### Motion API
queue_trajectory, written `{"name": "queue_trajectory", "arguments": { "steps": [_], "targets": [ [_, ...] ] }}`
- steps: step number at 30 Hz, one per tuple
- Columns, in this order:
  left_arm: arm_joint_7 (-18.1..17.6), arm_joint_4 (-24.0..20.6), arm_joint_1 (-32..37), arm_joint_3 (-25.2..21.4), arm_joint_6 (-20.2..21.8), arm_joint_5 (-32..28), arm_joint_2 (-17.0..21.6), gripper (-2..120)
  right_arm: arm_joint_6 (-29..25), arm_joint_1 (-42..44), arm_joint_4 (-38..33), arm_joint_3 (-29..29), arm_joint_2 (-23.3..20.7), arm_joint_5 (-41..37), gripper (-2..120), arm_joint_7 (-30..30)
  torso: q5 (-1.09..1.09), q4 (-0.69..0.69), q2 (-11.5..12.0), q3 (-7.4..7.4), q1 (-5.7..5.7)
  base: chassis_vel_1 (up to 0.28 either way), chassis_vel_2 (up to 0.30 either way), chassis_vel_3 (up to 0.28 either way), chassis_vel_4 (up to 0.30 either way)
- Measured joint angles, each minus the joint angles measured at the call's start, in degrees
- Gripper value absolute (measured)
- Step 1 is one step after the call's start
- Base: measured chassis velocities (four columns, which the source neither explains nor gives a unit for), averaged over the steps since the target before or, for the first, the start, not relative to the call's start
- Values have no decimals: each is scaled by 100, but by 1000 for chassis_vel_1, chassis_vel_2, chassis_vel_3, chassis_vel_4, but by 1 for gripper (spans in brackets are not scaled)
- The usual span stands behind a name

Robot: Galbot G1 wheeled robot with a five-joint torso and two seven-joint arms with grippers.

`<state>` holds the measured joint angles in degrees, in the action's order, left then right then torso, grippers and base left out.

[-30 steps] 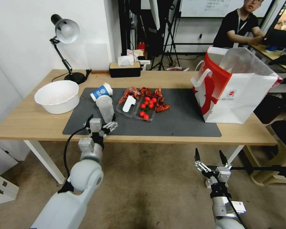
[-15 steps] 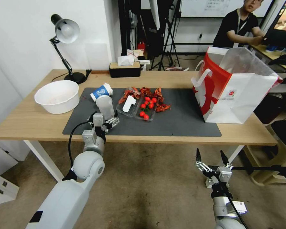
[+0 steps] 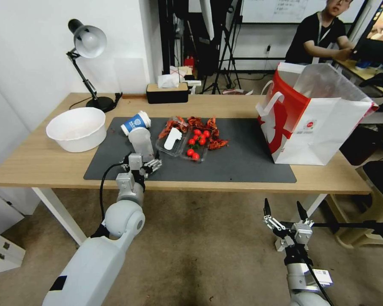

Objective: Pick up the trash from the table and place it into the takeout bag.

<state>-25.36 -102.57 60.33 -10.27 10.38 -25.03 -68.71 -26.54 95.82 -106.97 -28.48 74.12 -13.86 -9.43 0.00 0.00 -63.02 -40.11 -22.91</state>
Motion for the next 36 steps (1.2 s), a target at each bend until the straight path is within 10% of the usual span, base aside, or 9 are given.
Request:
{"name": "queue_trajectory", "arguments": {
  "steps": [9, 20, 27, 36],
  "targets": [
    [-100, 270, -110, 12, -7, 51, -78, 98, -5, -5, 0, -8, -20, -13, 100, -2, 0, 0, 0, 0, 0, 0, 0, 0, 0],
    [-145, 211, -90, -63, -205, 52, -38, 55, -49, 1, 51, 16, 8, -9, 100, -2, 0, 0, 0, 0, 0, 0, 0, 0, 0],
    [-109, 60, -23, -184, -444, 146, 52, 54, -48, -16, 62, 29, 11, 1, 100, 2, -1, 0, 0, 1, 0, 0, 0, 0, 0],
    [906, 92, -598, -207, -1151, -3, 381, 54, -26, -16, 21, 29, 10, 3, 100, 5, 0, 1, 0, 0, 0, 0, 0, 0, 0]
  ]
}}
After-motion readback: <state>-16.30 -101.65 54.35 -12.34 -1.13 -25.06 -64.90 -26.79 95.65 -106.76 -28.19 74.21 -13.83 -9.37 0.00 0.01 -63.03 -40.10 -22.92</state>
